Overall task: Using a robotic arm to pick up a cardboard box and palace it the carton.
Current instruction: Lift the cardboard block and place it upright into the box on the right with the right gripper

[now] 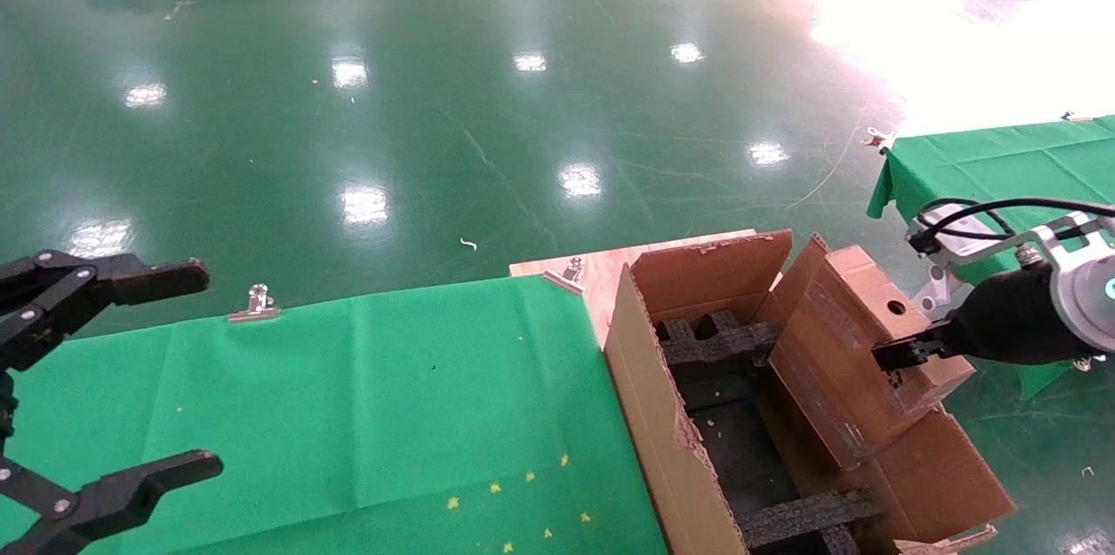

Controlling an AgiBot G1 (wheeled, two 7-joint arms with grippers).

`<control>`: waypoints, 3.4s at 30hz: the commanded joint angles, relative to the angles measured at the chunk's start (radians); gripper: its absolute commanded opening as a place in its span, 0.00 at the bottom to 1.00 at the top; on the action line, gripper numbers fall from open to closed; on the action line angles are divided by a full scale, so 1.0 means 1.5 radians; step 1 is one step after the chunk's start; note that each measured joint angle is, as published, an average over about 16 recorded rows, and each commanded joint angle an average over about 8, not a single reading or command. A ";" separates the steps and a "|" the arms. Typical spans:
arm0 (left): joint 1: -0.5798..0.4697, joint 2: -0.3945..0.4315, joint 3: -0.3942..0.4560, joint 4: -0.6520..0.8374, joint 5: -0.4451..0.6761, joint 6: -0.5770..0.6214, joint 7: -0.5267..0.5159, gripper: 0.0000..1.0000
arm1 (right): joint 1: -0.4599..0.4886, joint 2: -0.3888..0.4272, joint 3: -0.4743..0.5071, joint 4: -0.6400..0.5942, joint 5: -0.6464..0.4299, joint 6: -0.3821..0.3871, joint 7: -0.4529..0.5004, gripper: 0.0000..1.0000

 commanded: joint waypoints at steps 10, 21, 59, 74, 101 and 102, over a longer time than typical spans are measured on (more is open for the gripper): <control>0.000 0.000 0.000 0.000 0.000 0.000 0.000 1.00 | -0.031 -0.028 -0.020 0.002 -0.045 0.008 0.112 0.00; 0.000 0.000 0.000 0.000 0.000 0.000 0.000 1.00 | -0.061 -0.040 -0.031 0.002 -0.065 0.040 0.159 0.00; 0.000 0.000 0.000 0.000 0.000 0.000 0.000 1.00 | -0.210 -0.098 -0.076 -0.015 -0.162 0.201 0.258 0.00; 0.000 0.000 0.001 0.000 0.000 0.000 0.000 1.00 | -0.271 -0.134 -0.090 -0.056 -0.160 0.253 0.256 0.00; 0.000 0.000 0.001 0.000 -0.001 0.000 0.000 1.00 | -0.328 -0.169 -0.097 -0.140 -0.084 0.291 0.182 1.00; 0.000 0.000 0.001 0.000 -0.001 0.000 0.000 1.00 | -0.327 -0.168 -0.097 -0.140 -0.084 0.290 0.183 1.00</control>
